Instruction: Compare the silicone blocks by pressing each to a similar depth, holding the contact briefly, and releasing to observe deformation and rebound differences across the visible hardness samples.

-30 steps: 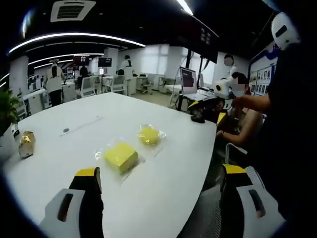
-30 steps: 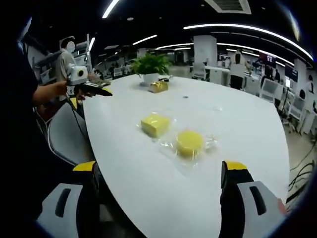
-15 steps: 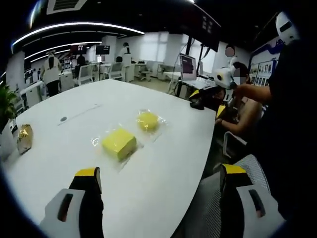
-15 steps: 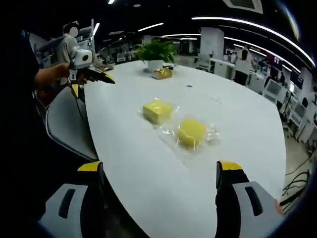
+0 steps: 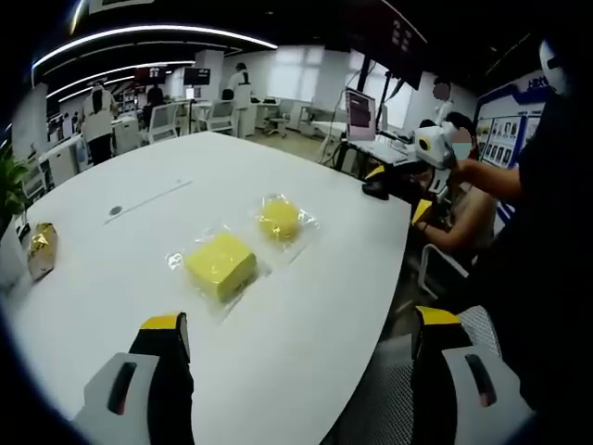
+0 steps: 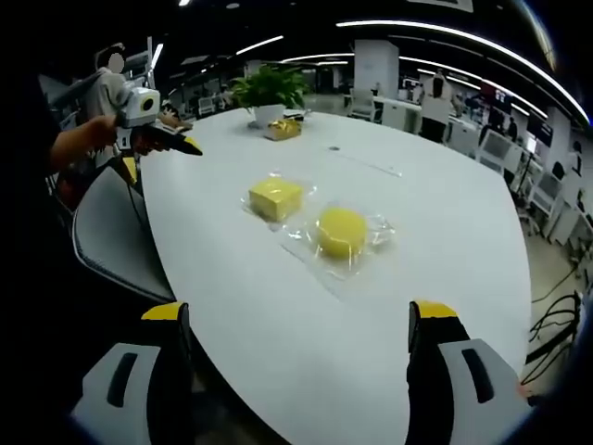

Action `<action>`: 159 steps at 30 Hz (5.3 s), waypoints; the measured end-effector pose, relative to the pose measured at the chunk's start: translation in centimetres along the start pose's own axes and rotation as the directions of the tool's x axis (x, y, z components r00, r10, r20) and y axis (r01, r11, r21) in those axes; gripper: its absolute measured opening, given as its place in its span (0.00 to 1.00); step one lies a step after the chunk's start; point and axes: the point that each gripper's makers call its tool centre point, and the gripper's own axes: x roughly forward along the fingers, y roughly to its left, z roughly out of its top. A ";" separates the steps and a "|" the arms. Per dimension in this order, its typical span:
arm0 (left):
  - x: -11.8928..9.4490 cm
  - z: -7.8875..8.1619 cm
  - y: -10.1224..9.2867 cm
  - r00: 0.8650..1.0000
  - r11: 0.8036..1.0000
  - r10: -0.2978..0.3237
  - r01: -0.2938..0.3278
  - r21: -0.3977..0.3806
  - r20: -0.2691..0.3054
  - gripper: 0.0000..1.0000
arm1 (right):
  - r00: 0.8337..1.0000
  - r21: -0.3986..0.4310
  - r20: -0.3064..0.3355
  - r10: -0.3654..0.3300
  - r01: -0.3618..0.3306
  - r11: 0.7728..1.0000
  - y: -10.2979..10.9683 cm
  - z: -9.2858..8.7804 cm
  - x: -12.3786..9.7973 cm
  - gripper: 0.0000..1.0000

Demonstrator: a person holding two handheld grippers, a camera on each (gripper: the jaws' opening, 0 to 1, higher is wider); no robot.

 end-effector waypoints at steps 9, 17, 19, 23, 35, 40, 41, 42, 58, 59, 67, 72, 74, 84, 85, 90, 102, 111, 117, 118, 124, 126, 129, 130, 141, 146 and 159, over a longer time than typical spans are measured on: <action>3.4 4.1 0.0 0.997 0.997 -0.073 0.073 -0.019 -0.002 0.96 | 1.000 -0.007 0.000 0.000 0.000 1.000 0.0 -0.1 -0.5 0.86; 8.0 9.1 -0.1 0.981 0.956 -0.185 0.193 -0.223 0.053 0.89 | 0.999 0.011 0.019 -0.025 0.025 1.000 -0.5 -0.2 -1.2 0.83; 9.5 9.7 0.8 0.982 0.943 -0.181 0.186 -0.276 0.046 0.87 | 0.999 0.019 0.014 -0.031 0.031 0.999 -0.5 -0.4 -1.2 0.83; 12.4 10.4 2.4 0.985 0.913 -0.166 0.169 -0.372 0.040 0.81 | 0.999 0.021 0.008 -0.039 0.039 0.999 -0.4 -0.9 -1.4 0.83; 18.7 9.8 5.6 0.991 0.879 -0.131 0.103 -0.466 -0.029 0.78 | 0.998 0.045 -0.009 -0.069 0.069 0.997 -0.8 -2.2 -2.2 0.80; 20.2 9.1 5.9 0.988 0.830 -0.152 0.105 -0.547 -0.041 0.72 | 0.997 0.047 -0.017 -0.074 0.075 0.996 -0.7 -2.6 -2.2 0.79; 20.4 9.1 5.9 0.987 0.828 -0.157 0.110 -0.549 -0.039 0.71 | 0.997 0.052 -0.015 -0.074 0.075 0.996 -0.7 -2.6 -2.2 0.79; 20.7 9.1 5.9 0.987 0.818 -0.157 0.108 -0.565 -0.038 0.70 | 0.997 0.055 -0.016 -0.074 0.075 0.996 -0.7 -2.6 -2.2 0.79; 24.5 7.7 7.5 0.994 0.666 -0.098 0.034 -0.745 -0.042 0.54 | 0.996 0.061 -0.020 -0.087 0.088 0.994 -0.8 -3.0 -2.5 0.76; 24.6 7.6 7.4 0.994 0.661 -0.100 0.032 -0.750 -0.046 0.53 | 0.996 0.063 -0.020 -0.088 0.089 0.994 -0.9 -3.0 -2.5 0.76; 25.2 7.2 7.7 0.995 0.618 -0.090 0.019 -0.786 -0.048 0.48 | 0.995 0.070 -0.021 -0.097 0.098 0.993 -1.1 -3.4 -2.8 0.75; 25.8 6.9 8.1 0.996 0.628 -0.070 -0.001 -0.778 -0.057 0.42 | 0.995 0.069 -0.024 -0.099 0.100 0.993 -1.1 -3.5 -2.9 0.73; 26.0 6.6 8.3 0.996 0.626 -0.074 0.002 -0.780 -0.058 0.36 | 0.995 0.071 -0.023 -0.097 0.098 0.993 -1.0 -3.5 -2.8 0.73; 27.0 6.7 8.0 0.997 0.570 -0.081 0.030 -0.821 -0.020 0.26 | 0.995 0.096 -0.012 -0.098 0.099 0.990 -1.2 -3.8 -3.1 0.71; 27.1 6.8 8.1 0.997 0.561 -0.078 0.037 -0.827 -0.008 0.25 | 0.995 0.095 -0.013 -0.101 0.102 0.990 -1.3 -3.8 -3.1 0.71; 27.1 6.7 9.4 0.999 0.510 -0.025 0.032 -0.860 0.023 0.11 | 0.993 0.071 -0.033 -0.109 0.111 0.991 -1.4 -4.2 -3.2 0.70; 26.1 7.2 8.8 0.996 0.570 0.015 0.063 -0.819 0.087 0.00 | 0.995 0.064 -0.025 -0.101 0.102 0.993 -1.2 -3.8 -3.0 0.67; 23.6 10.6 5.5 0.965 0.686 -0.082 0.236 -0.688 0.249 0.00 | 0.995 0.047 -0.022 -0.097 0.098 0.994 -0.9 -3.6 -3.0 0.66; 20.7 12.8 1.1 0.918 0.695 -0.206 0.381 -0.610 0.339 0.00 | 0.996 0.022 -0.009 -0.087 0.087 0.996 -0.4 -3.1 -2.8 0.66; 20.0 13.1 0.2 0.905 0.690 -0.232 0.412 -0.595 0.356 0.00 | 0.996 0.020 -0.007 -0.086 0.086 0.996 -0.4 -3.0 -2.7 0.66; 16.6 14.0 -3.2 0.889 0.786 -0.308 0.439 -0.435 0.339 0.00 | 0.998 -0.005 -0.008 -0.058 0.058 0.998 0.3 -2.7 -1.8 0.66; 15.3 14.5 -3.4 0.883 0.787 -0.306 0.445 -0.428 0.356 0.00 | 0.999 -0.016 0.004 -0.046 0.046 0.999 0.5 -2.1 -1.5 0.66; 13.1 15.5 -3.8 0.872 0.816 -0.317 0.452 -0.361 0.373 0.00 | 0.999 -0.023 0.027 -0.029 0.030 0.999 0.7 -1.2 -1.1 0.66; 12.5 15.8 -4.0 0.872 0.833 -0.322 0.446 -0.327 0.369 0.00 | 0.999 -0.024 0.037 -0.017 0.017 1.000 0.8 -0.8 -0.9 0.66; 5.3 20.3 -3.7 0.840 0.892 -0.241 0.389 -0.231 0.487 0.00 | 0.994 -0.058 0.079 0.069 -0.064 0.996 2.1 1.7 0.8 0.65; 2.8 22.2 -3.9 0.804 0.885 -0.236 0.409 -0.220 0.546 0.00 | 0.990 -0.076 0.101 0.103 -0.095 0.993 2.4 3.0 1.1 0.64; 2.5 21.4 -4.8 0.824 0.899 -0.267 0.400 -0.179 0.499 0.00 | 0.943 -0.101 0.241 0.231 -0.212 0.972 3.7 8.7 1.7 0.61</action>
